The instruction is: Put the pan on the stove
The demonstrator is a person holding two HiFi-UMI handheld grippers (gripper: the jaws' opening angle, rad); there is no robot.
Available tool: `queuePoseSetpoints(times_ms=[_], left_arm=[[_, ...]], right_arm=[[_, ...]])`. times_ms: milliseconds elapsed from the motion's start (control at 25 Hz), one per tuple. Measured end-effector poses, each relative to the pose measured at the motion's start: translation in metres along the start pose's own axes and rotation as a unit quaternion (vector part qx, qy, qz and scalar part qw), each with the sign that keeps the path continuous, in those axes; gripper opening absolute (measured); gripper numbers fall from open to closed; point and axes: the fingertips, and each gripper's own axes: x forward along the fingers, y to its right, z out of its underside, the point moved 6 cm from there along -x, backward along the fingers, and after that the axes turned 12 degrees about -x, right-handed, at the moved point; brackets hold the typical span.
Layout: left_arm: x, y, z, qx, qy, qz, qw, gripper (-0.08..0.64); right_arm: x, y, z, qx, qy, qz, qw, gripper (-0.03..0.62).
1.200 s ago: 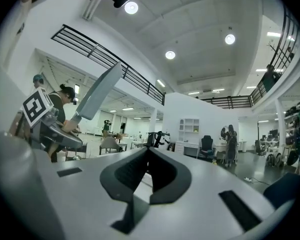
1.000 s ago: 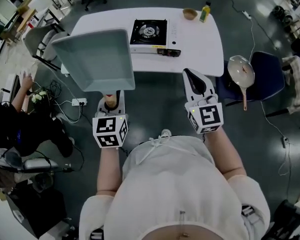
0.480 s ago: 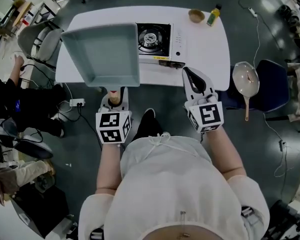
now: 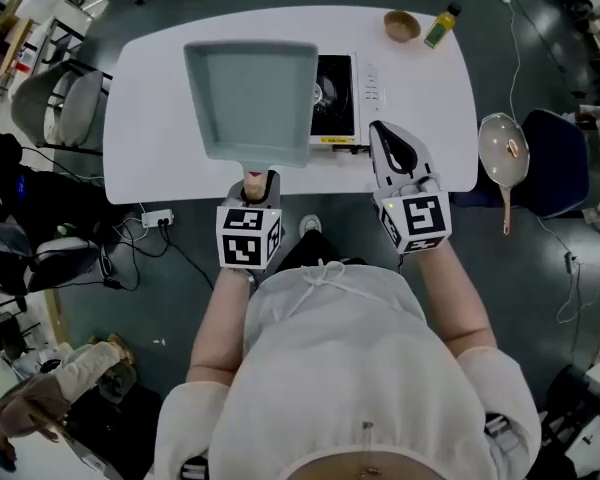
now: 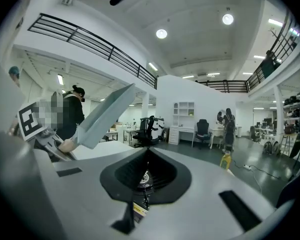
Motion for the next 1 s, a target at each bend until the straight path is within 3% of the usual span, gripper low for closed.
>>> queuePoseSetpoints(times_ms=[160, 440, 760, 1000], left_arm=[[0.038, -0.009, 0.004, -0.004, -0.068, 0.034, 0.9971, 0.02], [0.087, -0.012, 0.009, -0.021, -0.156, 0.047, 0.9864, 0.02], [0.124, -0.001, 0.014, -0.07, -0.223, 0.028, 0.9719, 0.02], [0.145, 0.008, 0.024, -0.112, -0.272, 0.018, 0.9554, 0.021]], right_arm=[[0.02, 0.001, 0.018, 0.004, -0.034, 0.016, 0.999, 0.006], [0.049, 0.019, 0.041, 0.018, -0.048, 0.023, 0.998, 0.006], [0.08, 0.046, 0.06, 0.02, -0.059, -0.024, 0.998, 0.006], [0.098, 0.061, 0.079, 0.027, -0.062, -0.059, 0.996, 0.006]])
